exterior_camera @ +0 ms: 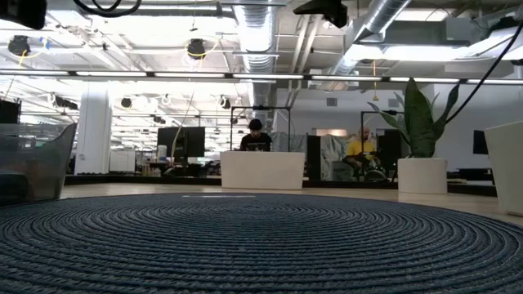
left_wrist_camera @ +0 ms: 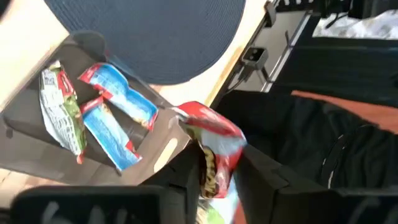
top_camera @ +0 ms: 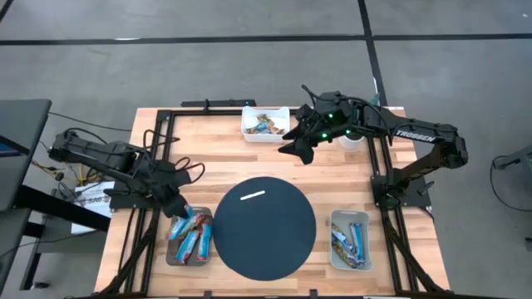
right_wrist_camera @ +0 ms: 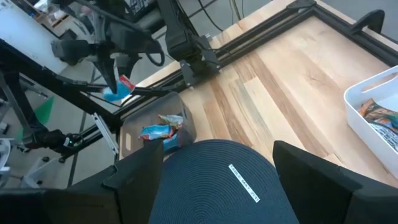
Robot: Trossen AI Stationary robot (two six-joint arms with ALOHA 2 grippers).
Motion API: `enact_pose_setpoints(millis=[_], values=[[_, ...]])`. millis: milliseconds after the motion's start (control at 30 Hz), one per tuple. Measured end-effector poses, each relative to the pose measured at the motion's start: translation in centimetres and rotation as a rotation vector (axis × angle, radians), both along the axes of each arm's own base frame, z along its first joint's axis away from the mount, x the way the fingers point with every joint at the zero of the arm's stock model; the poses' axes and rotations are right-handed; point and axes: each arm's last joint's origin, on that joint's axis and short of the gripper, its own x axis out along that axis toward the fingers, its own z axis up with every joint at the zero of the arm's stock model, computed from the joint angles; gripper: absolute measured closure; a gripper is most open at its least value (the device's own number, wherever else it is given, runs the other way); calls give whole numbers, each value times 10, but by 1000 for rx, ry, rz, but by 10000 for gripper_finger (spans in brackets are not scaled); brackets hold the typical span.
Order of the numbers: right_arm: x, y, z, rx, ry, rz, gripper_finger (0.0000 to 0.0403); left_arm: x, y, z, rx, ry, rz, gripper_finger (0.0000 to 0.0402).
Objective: Pick and place Granola Bars by type
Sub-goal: Put the red granola bar into the black bin, then return to Home Position
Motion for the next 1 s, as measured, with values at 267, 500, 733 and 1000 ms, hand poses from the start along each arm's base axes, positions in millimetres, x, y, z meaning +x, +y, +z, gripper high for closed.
enact_pose_setpoints(millis=[267,500,733,1000], values=[[-1,0,-1,4,18,0,107,2,-6,-3,9,28,-33,240],[-2,0,-4,-5,42,9,107,2,-5,-2,29,1,-4,199],[-19,14,4,-145,-26,144,107,-3,6,19,174,-315,179,193],[-73,33,-14,-105,-333,139,107,-19,22,54,339,-704,468,193]])
